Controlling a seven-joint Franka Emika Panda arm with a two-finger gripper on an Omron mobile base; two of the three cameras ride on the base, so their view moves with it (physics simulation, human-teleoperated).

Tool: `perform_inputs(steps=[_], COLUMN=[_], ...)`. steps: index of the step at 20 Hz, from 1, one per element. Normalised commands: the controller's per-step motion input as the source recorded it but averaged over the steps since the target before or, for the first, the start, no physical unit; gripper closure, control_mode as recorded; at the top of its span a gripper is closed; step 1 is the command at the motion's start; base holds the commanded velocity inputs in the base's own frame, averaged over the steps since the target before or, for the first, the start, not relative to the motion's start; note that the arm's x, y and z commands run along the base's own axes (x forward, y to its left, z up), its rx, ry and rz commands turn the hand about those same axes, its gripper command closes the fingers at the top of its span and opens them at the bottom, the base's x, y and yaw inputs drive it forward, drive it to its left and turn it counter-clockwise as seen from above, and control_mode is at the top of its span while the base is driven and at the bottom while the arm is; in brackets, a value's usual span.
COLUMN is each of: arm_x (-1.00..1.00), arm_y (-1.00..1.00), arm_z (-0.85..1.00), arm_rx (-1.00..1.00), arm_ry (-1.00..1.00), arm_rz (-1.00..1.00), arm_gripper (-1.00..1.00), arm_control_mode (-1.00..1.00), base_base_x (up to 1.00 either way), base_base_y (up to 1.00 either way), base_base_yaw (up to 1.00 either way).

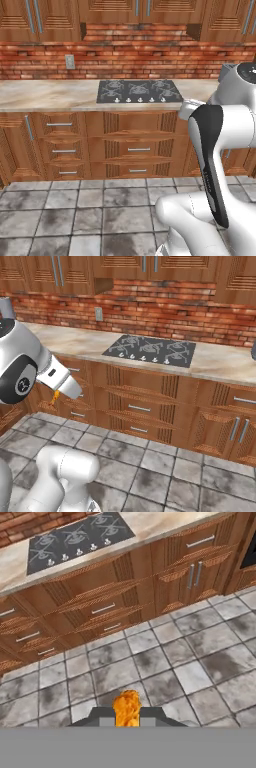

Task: Open the fridge, remove the mango, lemon wedge, and shrimp, and place them on any counter.

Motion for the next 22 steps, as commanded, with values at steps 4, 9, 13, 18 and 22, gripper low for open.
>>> perform_inputs(steps=[4,9,13,18,22], arm_x=[0.0,0.0,0.0,0.0,0.0], arm_y=[0.0,0.0,0.0,0.0,0.0], arm_z=[0.0,0.0,0.0,0.0,0.0], arm_rx=[0.0,0.0,0.0,0.0,0.0], arm_ry=[0.0,0.0,0.0,0.0,0.0], arm_rz=[0.0,0.0,0.0,0.0,0.0], arm_gripper=[1.0,1.0,1.0,1.0,1.0], arm_control_mode=[1.0,1.0,1.0,1.0,1.0], base_base_x=[0.98,1.0,1.0,0.78,0.51], base_base_y=[-0.15,-0.33,-0.63,-0.77,-0.8], base_base_yaw=[-0.15,-0.11,-0.09,-0.08,-0.08])
